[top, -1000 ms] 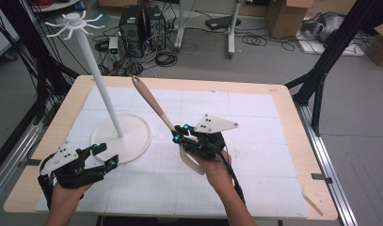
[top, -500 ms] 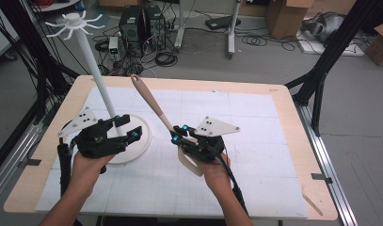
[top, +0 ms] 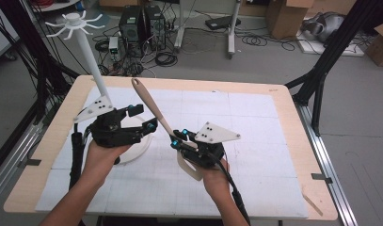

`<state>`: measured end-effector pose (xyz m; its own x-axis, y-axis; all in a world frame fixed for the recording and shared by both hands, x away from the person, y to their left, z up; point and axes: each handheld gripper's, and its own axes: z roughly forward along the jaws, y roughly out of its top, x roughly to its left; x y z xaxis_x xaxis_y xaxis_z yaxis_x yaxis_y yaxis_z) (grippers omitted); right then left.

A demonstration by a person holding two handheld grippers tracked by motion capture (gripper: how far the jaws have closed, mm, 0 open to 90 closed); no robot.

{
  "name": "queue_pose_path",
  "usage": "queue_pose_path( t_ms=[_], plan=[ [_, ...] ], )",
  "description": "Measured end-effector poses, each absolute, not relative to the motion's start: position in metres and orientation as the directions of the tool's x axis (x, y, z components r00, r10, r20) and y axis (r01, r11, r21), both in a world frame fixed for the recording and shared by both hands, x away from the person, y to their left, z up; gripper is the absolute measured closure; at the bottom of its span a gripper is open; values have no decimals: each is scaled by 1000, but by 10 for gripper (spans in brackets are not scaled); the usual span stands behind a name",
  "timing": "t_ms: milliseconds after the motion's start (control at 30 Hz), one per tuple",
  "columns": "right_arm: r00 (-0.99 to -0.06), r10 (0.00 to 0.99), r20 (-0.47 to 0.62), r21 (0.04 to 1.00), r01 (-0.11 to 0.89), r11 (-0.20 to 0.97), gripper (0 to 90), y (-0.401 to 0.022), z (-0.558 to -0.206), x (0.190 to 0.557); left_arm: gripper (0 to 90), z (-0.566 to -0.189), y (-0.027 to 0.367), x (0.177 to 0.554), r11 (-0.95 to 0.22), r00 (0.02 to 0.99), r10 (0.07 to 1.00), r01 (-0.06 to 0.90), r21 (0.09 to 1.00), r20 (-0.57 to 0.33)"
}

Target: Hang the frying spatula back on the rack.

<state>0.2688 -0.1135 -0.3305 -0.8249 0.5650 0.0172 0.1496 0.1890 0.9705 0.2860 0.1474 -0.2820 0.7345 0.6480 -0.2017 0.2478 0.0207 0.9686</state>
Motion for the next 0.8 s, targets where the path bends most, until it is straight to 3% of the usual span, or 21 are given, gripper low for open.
queue_pose_path(
  t_ms=[167, 467, 800],
  plan=[
    [-824, 566, 21, 971, 152, 186, 770, -111, -331, 268, 402, -283, 144, 293, 63, 722, 647, 272, 960, -247],
    [-822, 569, 19, 968, 157, 194, 770, -108, -332, 267, 600, -283, 143, 295, 84, 724, 634, 285, 955, -272],
    [-821, 570, 24, 970, 158, 186, 770, -104, -333, 267, 699, -281, 145, 295, 133, 720, 607, 325, 936, -336]
  ],
)
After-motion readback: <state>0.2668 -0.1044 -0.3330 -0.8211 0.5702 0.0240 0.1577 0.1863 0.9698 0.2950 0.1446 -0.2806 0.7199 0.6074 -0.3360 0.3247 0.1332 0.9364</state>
